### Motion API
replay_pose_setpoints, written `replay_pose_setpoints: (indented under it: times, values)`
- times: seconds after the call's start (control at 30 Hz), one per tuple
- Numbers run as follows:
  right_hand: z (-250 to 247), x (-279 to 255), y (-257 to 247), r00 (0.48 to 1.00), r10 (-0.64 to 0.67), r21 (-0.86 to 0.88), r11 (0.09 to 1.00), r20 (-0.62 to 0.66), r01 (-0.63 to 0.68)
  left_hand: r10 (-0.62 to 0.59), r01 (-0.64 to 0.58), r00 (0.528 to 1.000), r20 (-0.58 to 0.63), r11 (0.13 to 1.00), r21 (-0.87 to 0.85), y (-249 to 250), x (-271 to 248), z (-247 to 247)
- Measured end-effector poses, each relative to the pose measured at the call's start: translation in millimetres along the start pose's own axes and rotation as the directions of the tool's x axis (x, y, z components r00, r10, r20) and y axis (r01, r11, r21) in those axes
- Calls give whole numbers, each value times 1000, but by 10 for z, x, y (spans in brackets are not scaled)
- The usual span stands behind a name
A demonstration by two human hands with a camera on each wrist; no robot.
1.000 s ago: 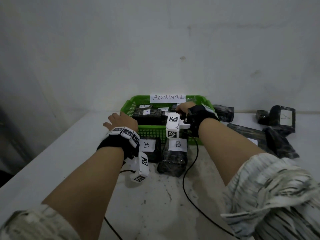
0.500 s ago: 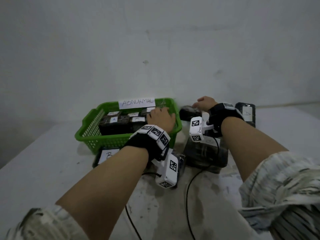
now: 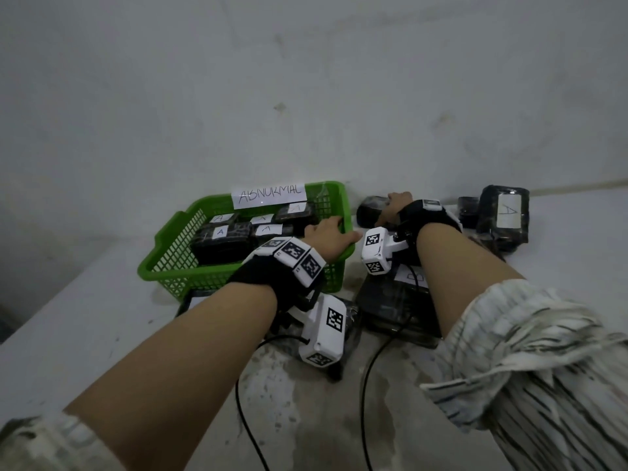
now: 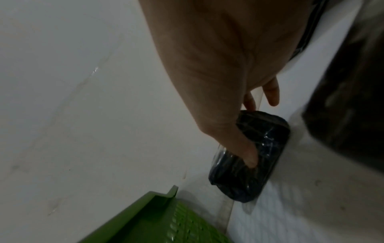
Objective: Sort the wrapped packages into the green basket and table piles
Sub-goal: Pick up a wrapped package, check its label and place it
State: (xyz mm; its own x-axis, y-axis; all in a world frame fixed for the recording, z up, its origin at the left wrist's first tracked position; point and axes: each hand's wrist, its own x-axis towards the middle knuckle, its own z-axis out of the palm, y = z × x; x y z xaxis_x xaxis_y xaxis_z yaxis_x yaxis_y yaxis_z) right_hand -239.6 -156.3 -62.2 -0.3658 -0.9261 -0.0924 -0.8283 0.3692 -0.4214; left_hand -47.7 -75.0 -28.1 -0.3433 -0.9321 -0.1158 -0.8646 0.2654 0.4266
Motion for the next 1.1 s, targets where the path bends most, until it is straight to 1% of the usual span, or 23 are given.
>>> replay_pose_setpoints:
  times: [0.03, 0.1, 0.17, 0.2, 0.27, 0.3, 0.33, 0.37, 0.43, 0.5, 0.57, 0.63, 0.7, 0.73, 0.77, 0.83, 0.9, 0.97, 1.03, 1.1]
  values:
    - [7, 14, 20, 999, 18, -74, 997, -29, -20, -6, 6, 1000, 1, 1000, -7, -6, 10, 2]
    - [-56, -150, -2, 998, 51, -165, 985, -42, -57, -10, 10, 1000, 3, 1000, -19, -4, 13, 6]
    - [-91, -277, 4, 996, 82, -201, 976, -30, -86, -11, 11, 1000, 4, 999, -32, 0, 8, 6]
    - [-105, -336, 15, 994, 98, -191, 976, -38, -103, -11, 11, 1000, 3, 999, -38, 1, 3, 3]
    - [-108, -365, 5, 995, 76, -167, 982, -63, -86, -10, 10, 1000, -2, 999, -53, -2, -3, -1]
    - [-124, -414, -7, 997, 66, -154, 985, -42, -72, -9, 9, 1000, -2, 998, -57, -6, -5, -1]
    - [-131, -401, -13, 998, 57, -103, 993, -14, -58, -6, 6, 1000, 0, 999, -54, -3, -11, -5]
    - [-132, -392, -1, 999, 50, -12, 999, 22, -50, 0, 0, 1000, 2, 999, -45, 1, -21, -9]
    - [-187, -421, 17, 997, 38, 56, 998, 61, -41, 15, -15, 1000, 9, 1000, -5, 18, -53, -27]
    - [-253, -483, 46, 998, 48, 94, 994, 30, -51, 24, -24, 1000, 18, 999, 41, 28, -80, -62]
    - [-295, -530, 69, 998, 69, 247, 967, 1, -67, 36, -36, 999, 13, 998, 49, 11, -95, -104]
    - [-345, -595, 87, 982, 151, 371, 923, -113, -100, 46, -46, 999, -18, 999, -22, -33, -106, -163]
    - [-377, -646, 70, 966, 172, 537, 842, -191, -44, 54, -61, 997, -54, 990, -127, -84, -137, -241]
    - [-412, -714, 24, 967, 166, 632, 775, -193, -7, 60, -73, 995, -75, 981, -178, -111, -165, -285]
    - [-441, -830, -61, 970, 144, 733, 679, -195, 46, 61, -82, 993, -97, 970, -229, -144, -198, -332]
    - [-475, -1045, -229, 983, 70, 851, 514, -170, 110, 63, -115, 985, -163, 937, -330, -216, -275, -430]
    - [-474, -1255, -398, 992, -31, 903, 411, -126, 128, 59, -155, 971, -234, 894, -420, -289, -358, -523]
    - [-423, -1428, -570, 989, -129, 932, 343, -76, 116, 39, -192, 958, -285, 826, -530, -342, -451, -603]
    - [-362, -1607, -748, 982, -182, 958, 272, -46, 95, 19, -229, 948, -318, 736, -637, -384, -551, -676]
    - [-290, -1737, -902, 978, -206, 982, 179, -31, 69, 4, -255, 946, -324, 626, -737, -430, -651, -740]
